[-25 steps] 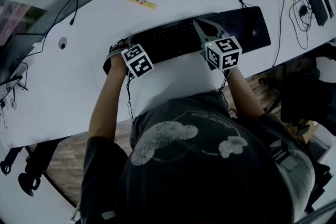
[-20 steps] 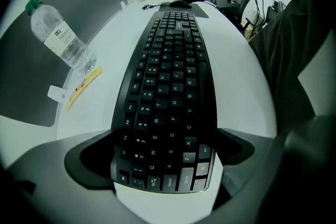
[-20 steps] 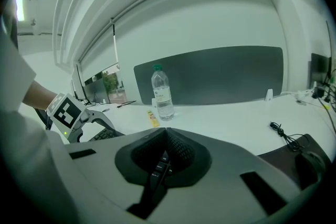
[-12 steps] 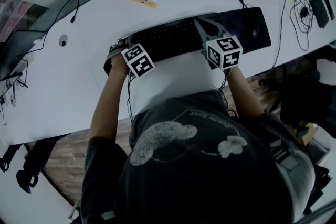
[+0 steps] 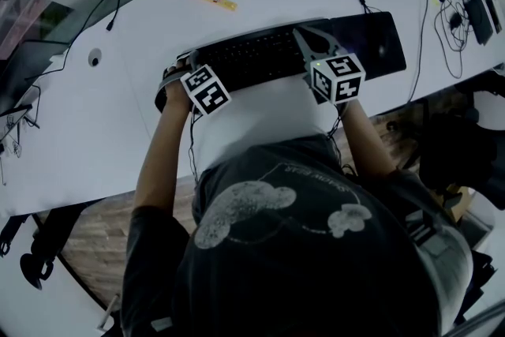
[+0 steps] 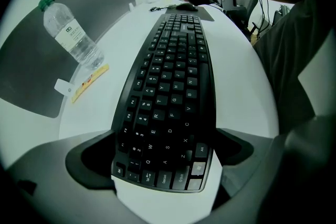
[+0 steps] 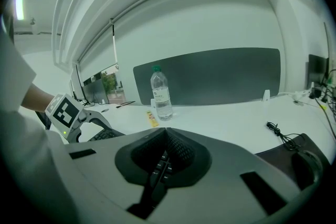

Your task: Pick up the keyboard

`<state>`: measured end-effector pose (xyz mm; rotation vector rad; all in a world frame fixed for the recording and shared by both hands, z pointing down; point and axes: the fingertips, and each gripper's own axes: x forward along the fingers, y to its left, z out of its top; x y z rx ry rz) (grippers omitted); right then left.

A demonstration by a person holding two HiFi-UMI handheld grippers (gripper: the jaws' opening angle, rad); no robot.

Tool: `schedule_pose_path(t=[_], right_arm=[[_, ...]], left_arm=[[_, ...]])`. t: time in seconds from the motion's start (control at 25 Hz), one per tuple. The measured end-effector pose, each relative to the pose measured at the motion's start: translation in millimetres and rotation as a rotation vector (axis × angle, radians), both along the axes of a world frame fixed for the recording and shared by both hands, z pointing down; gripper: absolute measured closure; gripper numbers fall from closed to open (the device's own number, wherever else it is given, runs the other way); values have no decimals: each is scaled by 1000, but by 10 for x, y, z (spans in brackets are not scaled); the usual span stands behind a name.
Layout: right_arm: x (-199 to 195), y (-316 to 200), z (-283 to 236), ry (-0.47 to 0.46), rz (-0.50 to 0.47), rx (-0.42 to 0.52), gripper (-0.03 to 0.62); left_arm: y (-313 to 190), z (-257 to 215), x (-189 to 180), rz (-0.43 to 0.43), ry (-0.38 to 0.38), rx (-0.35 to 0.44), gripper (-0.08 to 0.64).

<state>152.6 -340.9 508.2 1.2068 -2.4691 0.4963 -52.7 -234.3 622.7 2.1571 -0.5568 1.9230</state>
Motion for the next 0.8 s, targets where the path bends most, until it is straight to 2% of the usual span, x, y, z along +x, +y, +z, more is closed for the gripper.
schedule_pose_path(t=[0.24,0.44,0.8], right_arm=[[-3,-6,7,0,-2,-4,602],[20,2,42,6,0,-13,601],[34,-39,86,13,8,-24,602]], left_arm=[[-24,-73,38,57,-20,55,-17],[-71,-178,21,49,21,24,-18],[-96,-32,18,73,39,-148,-20]])
